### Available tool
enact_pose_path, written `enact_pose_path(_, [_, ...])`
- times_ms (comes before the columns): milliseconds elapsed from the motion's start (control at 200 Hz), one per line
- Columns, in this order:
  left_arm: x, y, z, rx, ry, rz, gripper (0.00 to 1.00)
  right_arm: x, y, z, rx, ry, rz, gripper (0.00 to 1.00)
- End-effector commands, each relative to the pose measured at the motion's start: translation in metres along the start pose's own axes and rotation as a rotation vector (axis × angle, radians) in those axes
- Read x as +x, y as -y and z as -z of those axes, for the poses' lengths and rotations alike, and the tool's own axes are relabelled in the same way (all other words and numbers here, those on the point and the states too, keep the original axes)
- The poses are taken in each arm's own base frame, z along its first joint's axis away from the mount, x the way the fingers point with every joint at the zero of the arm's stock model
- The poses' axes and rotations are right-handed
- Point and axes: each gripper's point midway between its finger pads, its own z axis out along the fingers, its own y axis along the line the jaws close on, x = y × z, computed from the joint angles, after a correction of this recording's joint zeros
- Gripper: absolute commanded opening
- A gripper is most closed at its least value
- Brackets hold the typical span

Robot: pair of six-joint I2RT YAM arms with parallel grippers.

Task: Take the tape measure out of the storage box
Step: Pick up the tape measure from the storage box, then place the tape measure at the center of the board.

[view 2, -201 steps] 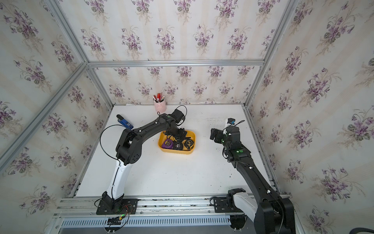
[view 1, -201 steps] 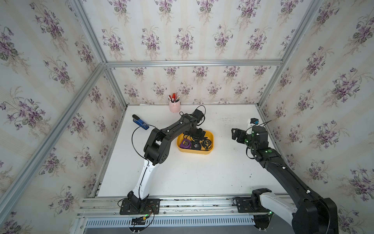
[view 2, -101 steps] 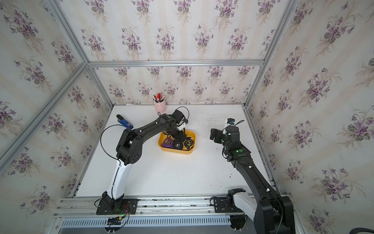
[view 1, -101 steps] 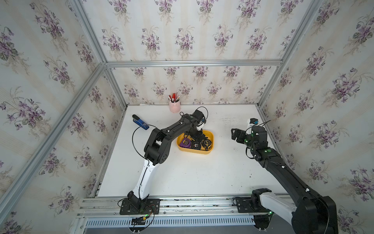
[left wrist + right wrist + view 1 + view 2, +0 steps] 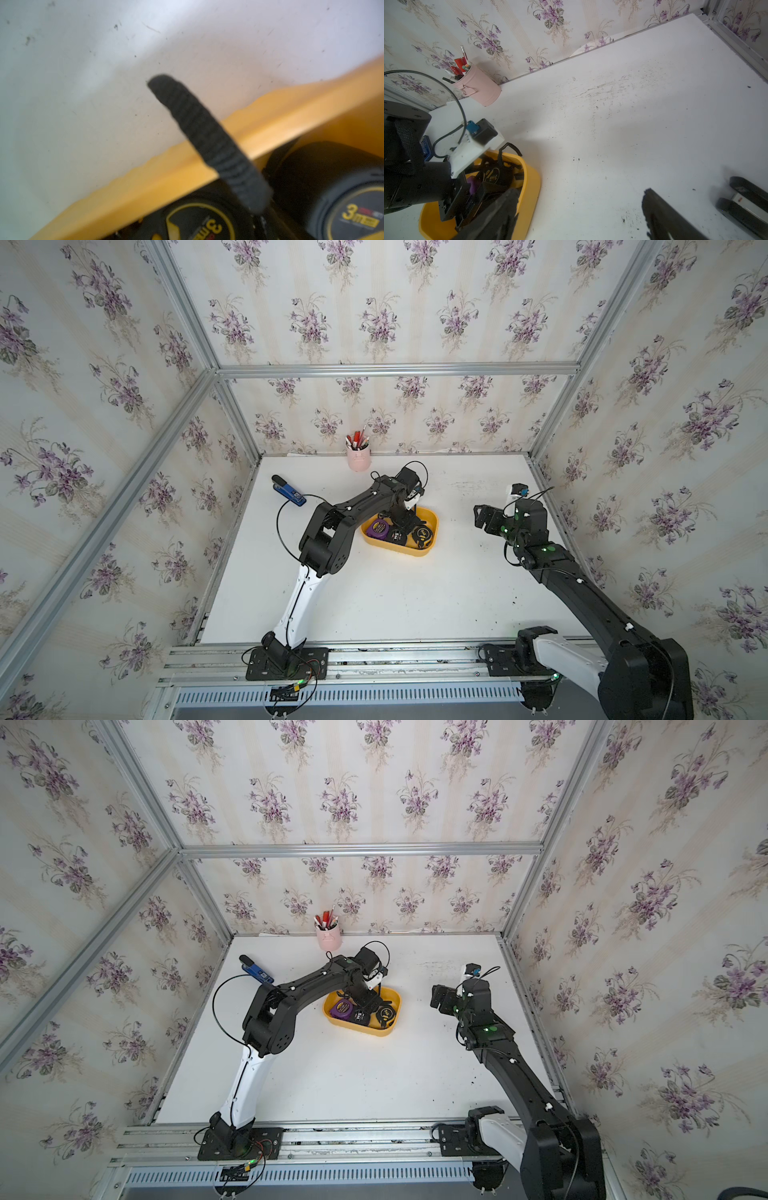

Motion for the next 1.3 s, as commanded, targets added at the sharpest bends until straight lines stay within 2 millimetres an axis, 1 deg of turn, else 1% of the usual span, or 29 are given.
enact_pose_path(0, [-0.002,0.0,0.003,0.0,0.001,0.021,0.85,-0.006,-0.004,0.0,-0.016,0.025,0.006,0.95])
enact_pose_path(55, [0.0,-0.001,0.004,-0.004,-0.001,0.043,0.8,-0.006,-0.003,0.0,-0.015,0.025,0.005,0.95])
enact_pose_path(100, [0.001,-0.001,0.006,-0.005,-0.001,0.062,0.71,-0.005,-0.003,-0.001,-0.014,0.023,0.005,0.95])
enact_pose_path(150, [0.002,-0.001,0.01,-0.013,0.002,0.078,0.59,-0.005,-0.003,-0.001,-0.014,0.021,0.005,0.95])
enact_pose_path(175, [0.003,-0.001,0.01,-0.016,0.0,0.087,0.56,-0.005,-0.003,-0.001,-0.014,0.021,0.005,0.95])
enact_pose_path(185, [0.003,-0.001,0.011,-0.017,0.003,0.092,0.53,-0.004,-0.002,-0.001,-0.012,0.02,0.006,0.95])
enact_pose_path(210, [0.003,-0.001,0.013,-0.019,0.005,0.099,0.48,-0.006,-0.002,-0.001,-0.01,0.024,0.007,0.95])
enact_pose_path(430, [0.011,0.003,0.019,-0.031,-0.004,0.13,0.36,-0.006,-0.003,-0.002,-0.013,0.023,0.009,0.95])
enact_pose_path(550, [0.011,0.003,0.031,-0.048,0.002,0.173,0.34,-0.006,-0.004,-0.001,-0.019,0.025,0.009,0.95])
enact_pose_path(799, [-0.001,-0.008,0.081,-0.108,0.093,0.29,0.32,-0.004,-0.013,0.001,-0.076,0.024,0.014,0.95])
enact_pose_path(904, [-0.005,-0.013,0.098,-0.134,0.121,0.345,0.31,-0.003,-0.02,0.001,-0.115,0.018,0.016,0.95])
enact_pose_path(989, [-0.008,-0.014,0.11,-0.133,0.14,0.408,0.31,-0.003,-0.032,0.004,-0.187,0.015,0.022,0.95])
enact_pose_path(1109, [-0.008,-0.011,0.127,-0.106,0.155,0.544,0.31,0.001,-0.051,0.008,-0.296,-0.003,0.025,0.94])
enact_pose_path(1169, [-0.008,-0.007,0.134,-0.077,0.171,0.628,0.32,0.004,-0.061,0.01,-0.345,-0.01,0.016,0.94])
enact_pose_path(1224, [-0.012,0.0,0.141,-0.022,0.205,0.699,0.32,0.007,-0.071,0.013,-0.401,-0.016,-0.002,0.94])
enact_pose_path(1294, [-0.015,0.01,0.147,0.053,0.239,0.789,0.32,0.016,-0.086,0.017,-0.465,-0.037,-0.045,0.94])
